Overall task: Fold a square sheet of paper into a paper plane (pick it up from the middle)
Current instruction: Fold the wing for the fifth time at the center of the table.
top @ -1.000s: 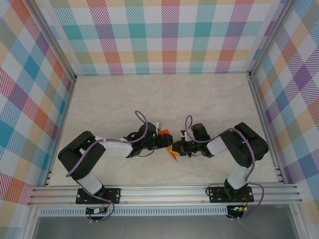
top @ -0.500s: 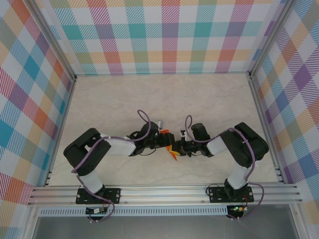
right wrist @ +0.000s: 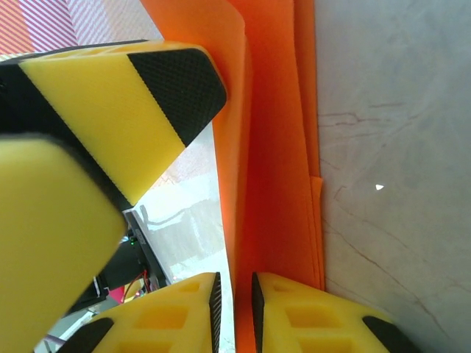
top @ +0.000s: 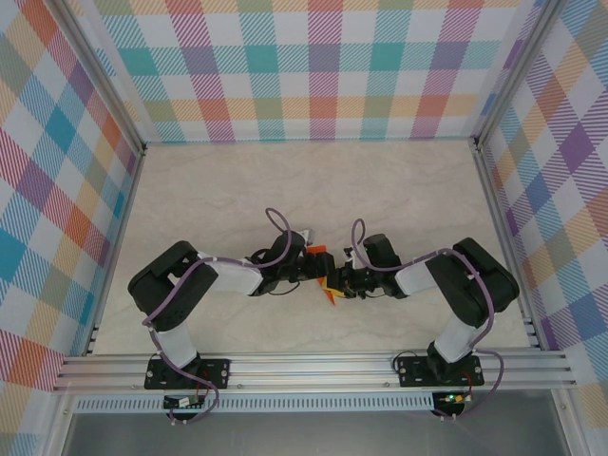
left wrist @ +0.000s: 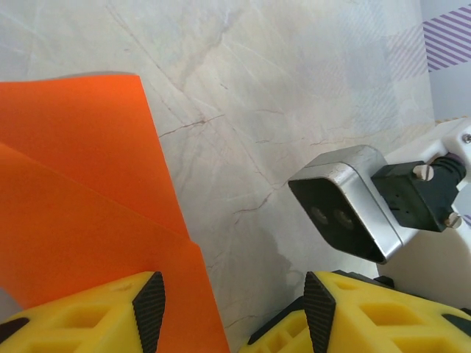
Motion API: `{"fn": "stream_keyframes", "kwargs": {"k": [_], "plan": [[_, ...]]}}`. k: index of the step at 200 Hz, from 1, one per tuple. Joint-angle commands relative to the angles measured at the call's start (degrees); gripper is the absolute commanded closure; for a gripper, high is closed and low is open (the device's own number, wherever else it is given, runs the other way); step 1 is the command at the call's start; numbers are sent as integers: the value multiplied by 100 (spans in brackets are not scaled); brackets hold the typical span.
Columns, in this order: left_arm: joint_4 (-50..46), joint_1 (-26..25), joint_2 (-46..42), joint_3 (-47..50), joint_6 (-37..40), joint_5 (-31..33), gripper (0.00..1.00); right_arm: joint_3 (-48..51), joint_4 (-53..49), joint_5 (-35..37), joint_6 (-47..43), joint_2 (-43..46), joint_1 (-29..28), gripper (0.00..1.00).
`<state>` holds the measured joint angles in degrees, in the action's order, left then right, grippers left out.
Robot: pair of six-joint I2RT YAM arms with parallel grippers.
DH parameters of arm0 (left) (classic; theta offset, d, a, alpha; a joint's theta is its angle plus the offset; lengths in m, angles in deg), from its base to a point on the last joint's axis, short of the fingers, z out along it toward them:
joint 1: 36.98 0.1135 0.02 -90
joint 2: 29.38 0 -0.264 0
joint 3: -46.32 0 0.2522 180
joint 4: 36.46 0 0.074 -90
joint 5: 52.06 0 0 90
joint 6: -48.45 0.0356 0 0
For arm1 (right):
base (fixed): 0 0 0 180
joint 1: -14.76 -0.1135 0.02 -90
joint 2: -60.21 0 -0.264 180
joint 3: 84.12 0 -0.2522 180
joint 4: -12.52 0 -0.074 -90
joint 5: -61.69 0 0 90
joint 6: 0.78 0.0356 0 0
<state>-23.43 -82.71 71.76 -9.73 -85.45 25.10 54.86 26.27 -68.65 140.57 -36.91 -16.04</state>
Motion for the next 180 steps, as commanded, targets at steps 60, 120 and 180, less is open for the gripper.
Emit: {"fn": "stream_keyframes", "kwargs": {"k": [60, 120, 180], "plan": [[-151, -26, -434, -45, 215, -51, 43, 67, -458, 307, -140, 235, 21, 92], [-381, -27, -1029, 186, 446, 104, 39, 213, 816, -278, 639, -141, 75, 95], [-215, -25, -807, 303, 453, 43, 39, 366, 1178, -256, 1002, -42, 108, 95]]}}
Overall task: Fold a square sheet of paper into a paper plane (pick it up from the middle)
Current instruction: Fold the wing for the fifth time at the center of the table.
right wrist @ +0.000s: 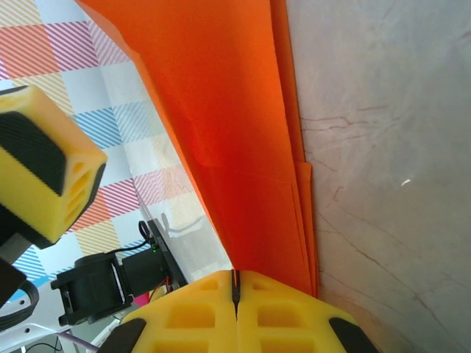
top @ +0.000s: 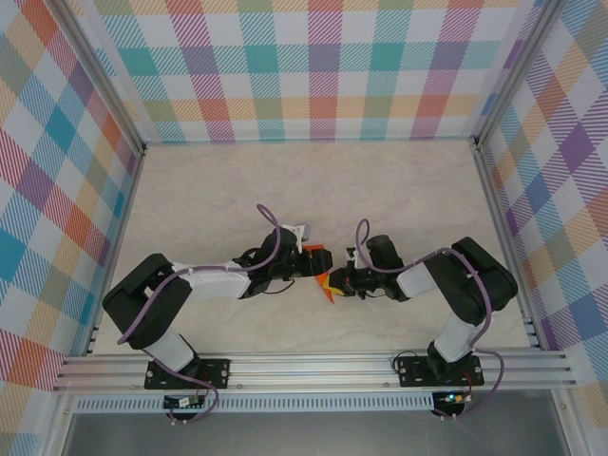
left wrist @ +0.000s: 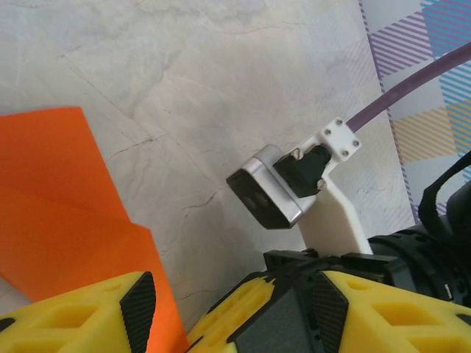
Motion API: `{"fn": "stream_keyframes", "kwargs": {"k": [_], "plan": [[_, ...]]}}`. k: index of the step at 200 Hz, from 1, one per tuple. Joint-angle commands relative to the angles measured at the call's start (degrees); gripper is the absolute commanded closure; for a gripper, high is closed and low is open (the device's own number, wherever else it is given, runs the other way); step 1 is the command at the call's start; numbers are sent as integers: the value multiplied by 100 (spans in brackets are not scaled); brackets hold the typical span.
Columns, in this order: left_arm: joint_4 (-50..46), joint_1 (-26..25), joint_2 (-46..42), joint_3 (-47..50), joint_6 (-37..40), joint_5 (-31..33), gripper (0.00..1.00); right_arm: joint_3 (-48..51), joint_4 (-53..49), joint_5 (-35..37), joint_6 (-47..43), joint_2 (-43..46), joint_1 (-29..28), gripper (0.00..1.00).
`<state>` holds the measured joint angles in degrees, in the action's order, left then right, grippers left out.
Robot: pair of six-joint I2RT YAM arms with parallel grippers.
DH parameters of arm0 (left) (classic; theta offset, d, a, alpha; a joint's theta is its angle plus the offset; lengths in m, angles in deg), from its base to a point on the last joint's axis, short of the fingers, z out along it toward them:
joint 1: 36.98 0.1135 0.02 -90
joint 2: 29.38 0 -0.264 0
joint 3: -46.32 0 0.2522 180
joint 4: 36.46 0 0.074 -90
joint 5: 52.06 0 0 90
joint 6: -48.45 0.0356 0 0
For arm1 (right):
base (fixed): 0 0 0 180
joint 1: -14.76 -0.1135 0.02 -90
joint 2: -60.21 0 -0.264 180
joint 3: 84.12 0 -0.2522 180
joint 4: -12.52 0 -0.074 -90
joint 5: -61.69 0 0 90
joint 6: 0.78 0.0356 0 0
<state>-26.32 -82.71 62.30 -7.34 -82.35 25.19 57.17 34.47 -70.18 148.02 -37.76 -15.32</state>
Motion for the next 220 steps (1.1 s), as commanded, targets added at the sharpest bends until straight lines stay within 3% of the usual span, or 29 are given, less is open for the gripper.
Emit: {"fn": "stream_keyframes", "kwargs": {"k": [1, 77, 131, 197, 220], "plan": [[81, -24, 148, 63, 142, 31, 39, 137, 367, -98, 264, 43, 37, 95], [248, -30, 657, -171, 211, -84, 39, 214, 787, -122, 588, -195, 38, 95], [253, -32, 1133, -419, 208, -179, 40, 201, 546, -103, 454, -266, 38, 93], [-282, -25, 1524, -600, 173, -261, 44, -215, -2255, 891, -966, 686, 38, 79], [-265, -26, 1572, -629, 166, -334, 44, -365, -2640, 883, -1259, 756, 29, 76]]}}
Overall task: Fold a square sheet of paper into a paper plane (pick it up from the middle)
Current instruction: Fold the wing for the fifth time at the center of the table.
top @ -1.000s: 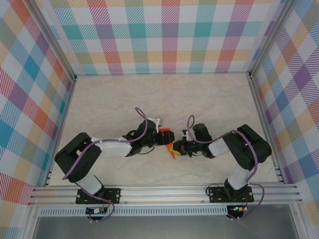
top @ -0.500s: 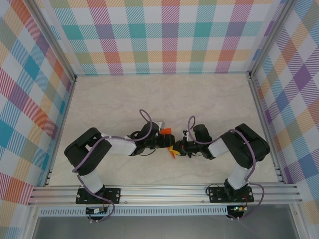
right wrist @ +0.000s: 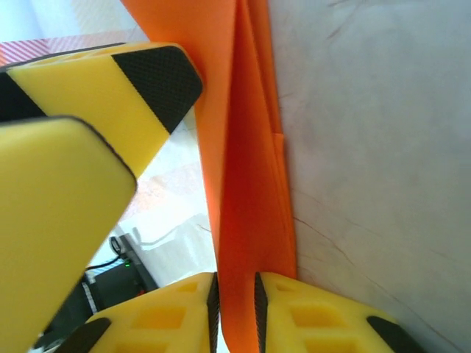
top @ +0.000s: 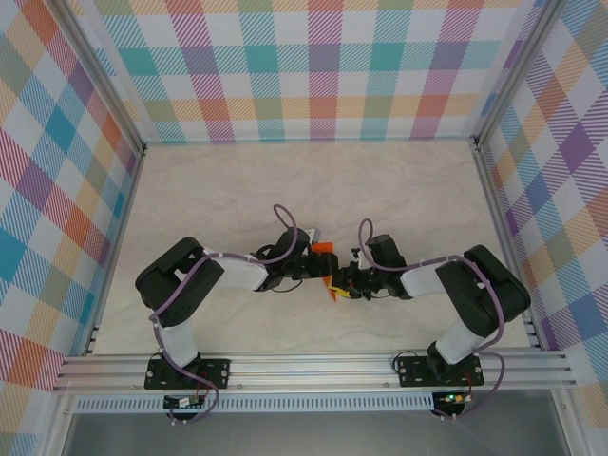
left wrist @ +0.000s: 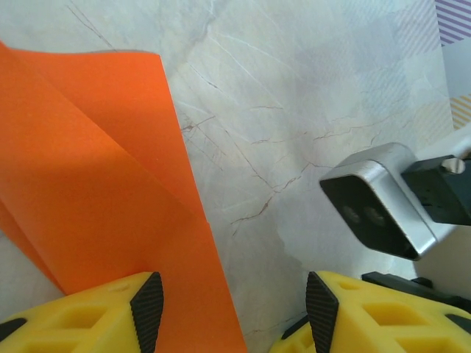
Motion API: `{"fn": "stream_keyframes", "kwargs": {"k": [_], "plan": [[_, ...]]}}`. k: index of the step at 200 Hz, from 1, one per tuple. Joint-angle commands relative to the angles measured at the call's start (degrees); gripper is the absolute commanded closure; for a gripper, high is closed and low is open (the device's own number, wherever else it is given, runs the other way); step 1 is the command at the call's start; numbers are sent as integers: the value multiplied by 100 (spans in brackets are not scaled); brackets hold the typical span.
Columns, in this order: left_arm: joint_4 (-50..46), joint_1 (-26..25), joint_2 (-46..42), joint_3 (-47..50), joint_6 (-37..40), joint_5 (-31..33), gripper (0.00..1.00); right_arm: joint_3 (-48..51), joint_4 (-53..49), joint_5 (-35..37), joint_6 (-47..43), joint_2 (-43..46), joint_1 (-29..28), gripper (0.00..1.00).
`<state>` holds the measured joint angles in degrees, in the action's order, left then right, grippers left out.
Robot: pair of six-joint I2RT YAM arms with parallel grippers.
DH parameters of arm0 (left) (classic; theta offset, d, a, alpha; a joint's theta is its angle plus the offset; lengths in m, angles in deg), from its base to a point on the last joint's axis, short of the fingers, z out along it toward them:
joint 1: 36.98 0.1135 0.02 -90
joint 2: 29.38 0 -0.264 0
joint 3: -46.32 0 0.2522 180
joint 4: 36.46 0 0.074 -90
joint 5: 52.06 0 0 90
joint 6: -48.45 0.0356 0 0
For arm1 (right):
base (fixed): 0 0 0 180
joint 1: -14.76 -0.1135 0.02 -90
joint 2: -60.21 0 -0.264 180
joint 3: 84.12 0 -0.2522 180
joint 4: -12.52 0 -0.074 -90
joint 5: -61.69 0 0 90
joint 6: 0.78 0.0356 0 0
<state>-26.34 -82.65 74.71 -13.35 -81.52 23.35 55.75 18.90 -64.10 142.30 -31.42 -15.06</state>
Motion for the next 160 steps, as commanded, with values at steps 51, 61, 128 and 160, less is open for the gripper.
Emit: {"fn": "stream_keyframes", "kwargs": {"k": [51, 61, 128, 160], "plan": [[-331, -33, 305, -66, 90, -193, 44, -249, -1245, 326, -783, 201, -14, 75], [-331, -35, 298, -67, 93, -209, 44, -306, -1454, 460, -848, 262, -23, 75], [-358, -35, 208, -38, -4, -149, 46, -246, -1562, 420, -1018, 1109, -67, 68], [-387, -32, 181, -62, -91, -141, 46, -397, -1902, 971, -1101, 1073, -223, 52]]}}
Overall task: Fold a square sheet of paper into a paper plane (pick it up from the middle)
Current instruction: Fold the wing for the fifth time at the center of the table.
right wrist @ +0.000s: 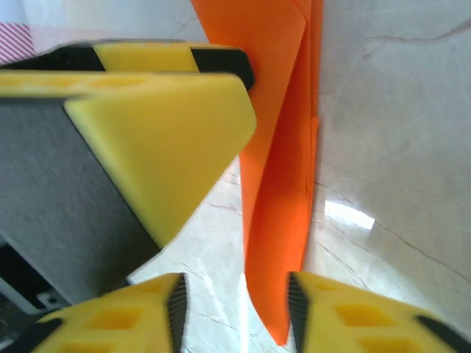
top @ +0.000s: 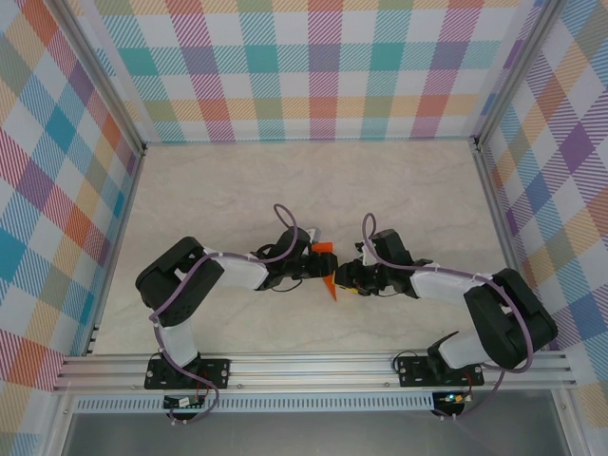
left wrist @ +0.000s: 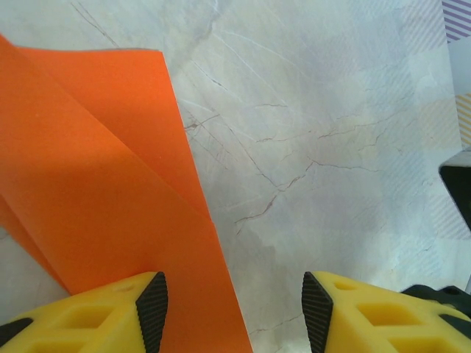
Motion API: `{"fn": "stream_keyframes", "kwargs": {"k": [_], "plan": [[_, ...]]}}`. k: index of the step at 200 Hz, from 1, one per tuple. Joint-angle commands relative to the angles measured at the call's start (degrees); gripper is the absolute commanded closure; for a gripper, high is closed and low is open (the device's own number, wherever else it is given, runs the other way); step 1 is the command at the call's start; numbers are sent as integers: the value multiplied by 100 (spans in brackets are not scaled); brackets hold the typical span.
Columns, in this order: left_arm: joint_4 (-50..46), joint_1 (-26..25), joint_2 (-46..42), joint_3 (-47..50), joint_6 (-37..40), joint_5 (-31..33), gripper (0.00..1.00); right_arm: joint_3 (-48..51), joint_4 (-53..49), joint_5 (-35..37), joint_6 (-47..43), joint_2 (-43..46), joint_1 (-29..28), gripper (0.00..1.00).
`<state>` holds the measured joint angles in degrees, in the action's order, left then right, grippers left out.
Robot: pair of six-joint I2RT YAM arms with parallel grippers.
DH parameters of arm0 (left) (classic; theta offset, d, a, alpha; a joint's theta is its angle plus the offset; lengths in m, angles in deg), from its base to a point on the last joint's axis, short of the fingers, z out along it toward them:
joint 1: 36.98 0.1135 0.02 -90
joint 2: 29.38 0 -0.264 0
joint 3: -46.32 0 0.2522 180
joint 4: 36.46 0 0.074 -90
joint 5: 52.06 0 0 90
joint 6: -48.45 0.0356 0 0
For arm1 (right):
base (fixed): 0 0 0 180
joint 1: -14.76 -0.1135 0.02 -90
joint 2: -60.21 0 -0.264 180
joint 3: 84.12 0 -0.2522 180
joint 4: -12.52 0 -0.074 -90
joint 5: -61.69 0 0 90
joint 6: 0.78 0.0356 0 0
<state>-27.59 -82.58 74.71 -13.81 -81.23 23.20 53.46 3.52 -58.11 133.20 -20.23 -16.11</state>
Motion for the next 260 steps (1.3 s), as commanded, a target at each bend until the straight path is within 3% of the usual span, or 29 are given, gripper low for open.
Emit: {"fn": "stream_keyframes", "kwargs": {"k": [1, 120, 153, 260], "plan": [[-261, -42, 177, -19, -128, -130, 46, -175, -367, 380, -195, -57, -119, 52], [-400, -46, 184, -118, -259, -160, 49, -532, -78, 849, -244, -877, -481, 56], [-446, -37, 181, -152, -274, -156, 49, -603, -330, 964, -115, -1046, -481, 68], [-532, -43, 221, -163, -269, -182, 49, -390, -694, 1192, 58, -1441, -481, 86]]}}
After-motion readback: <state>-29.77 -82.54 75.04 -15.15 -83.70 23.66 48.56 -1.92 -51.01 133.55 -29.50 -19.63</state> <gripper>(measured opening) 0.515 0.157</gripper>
